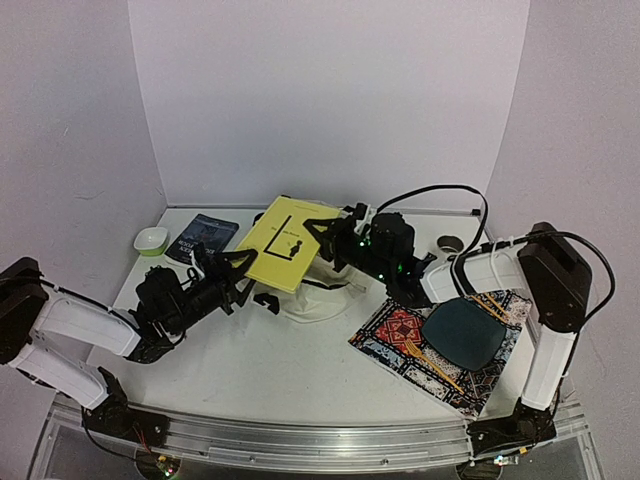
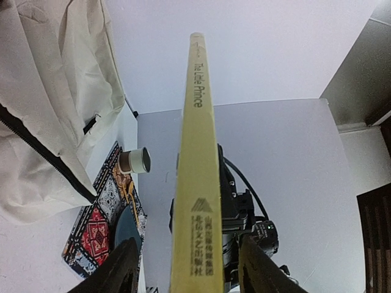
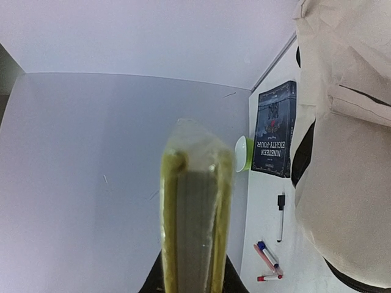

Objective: Pack the student bag
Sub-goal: Pass from the right arm to the left, then pick up the largest pocket of the bag from the student bag.

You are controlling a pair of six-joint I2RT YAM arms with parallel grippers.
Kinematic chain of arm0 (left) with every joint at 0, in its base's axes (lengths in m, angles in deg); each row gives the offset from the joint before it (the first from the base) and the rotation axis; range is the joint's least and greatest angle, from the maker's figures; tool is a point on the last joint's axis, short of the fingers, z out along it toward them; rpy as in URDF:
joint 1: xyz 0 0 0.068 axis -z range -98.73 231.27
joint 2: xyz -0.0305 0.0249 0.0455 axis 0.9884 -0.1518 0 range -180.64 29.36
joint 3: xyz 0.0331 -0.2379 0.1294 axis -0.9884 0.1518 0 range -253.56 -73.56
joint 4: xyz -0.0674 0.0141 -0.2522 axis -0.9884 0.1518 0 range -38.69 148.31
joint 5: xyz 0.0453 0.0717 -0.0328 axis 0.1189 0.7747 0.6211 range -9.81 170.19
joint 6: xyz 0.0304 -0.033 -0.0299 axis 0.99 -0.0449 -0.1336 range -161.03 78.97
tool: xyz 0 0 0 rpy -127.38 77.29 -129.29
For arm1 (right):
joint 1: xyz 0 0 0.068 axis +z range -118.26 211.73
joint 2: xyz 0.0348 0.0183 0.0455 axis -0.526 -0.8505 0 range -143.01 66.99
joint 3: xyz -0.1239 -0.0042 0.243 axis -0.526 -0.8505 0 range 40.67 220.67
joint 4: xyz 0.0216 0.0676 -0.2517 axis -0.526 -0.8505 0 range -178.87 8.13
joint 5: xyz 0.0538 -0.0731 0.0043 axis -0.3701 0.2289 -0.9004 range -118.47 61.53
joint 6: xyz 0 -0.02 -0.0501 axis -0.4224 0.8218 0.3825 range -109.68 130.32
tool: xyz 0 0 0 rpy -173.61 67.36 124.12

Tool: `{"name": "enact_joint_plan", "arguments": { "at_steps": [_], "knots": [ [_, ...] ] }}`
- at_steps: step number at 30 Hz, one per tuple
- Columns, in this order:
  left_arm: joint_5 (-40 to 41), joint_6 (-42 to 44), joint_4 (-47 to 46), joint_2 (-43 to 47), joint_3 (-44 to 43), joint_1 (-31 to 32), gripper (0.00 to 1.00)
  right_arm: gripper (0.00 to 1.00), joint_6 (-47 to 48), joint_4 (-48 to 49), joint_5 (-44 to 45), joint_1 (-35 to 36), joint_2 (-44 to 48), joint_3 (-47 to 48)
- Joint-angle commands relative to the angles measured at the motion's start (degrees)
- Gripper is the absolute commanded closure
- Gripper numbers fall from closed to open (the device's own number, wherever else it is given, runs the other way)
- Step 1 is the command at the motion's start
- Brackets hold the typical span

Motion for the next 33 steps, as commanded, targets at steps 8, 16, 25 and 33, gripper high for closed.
{"name": "enact_joint_plan", "arguments": {
  "at_steps": [8,16,25,33],
  "knots": [
    [0.99,0.64,-6.76,-2.23,-3.49,0.37,0.74,0.99,-2.75,13.88,-3.86,0.83,-1.64,3.33],
    [6.23,2.02,-6.74,2.71,1.79,-0.13,1.00,0.72,5.34,10.95,-8.06,0.85,-1.53,2.63],
    [0.96,0.76,-6.50,4.32,6.63,-6.66,1.00,0.45,25.12,-7.74,-13.81,0.73,0.58,2.71],
    [-6.62,-0.03,-5.14,8.39,10.16,-15.39,1.00,0.34,49.66,-32.07,-10.46,0.73,6.72,5.22]
  ]
}}
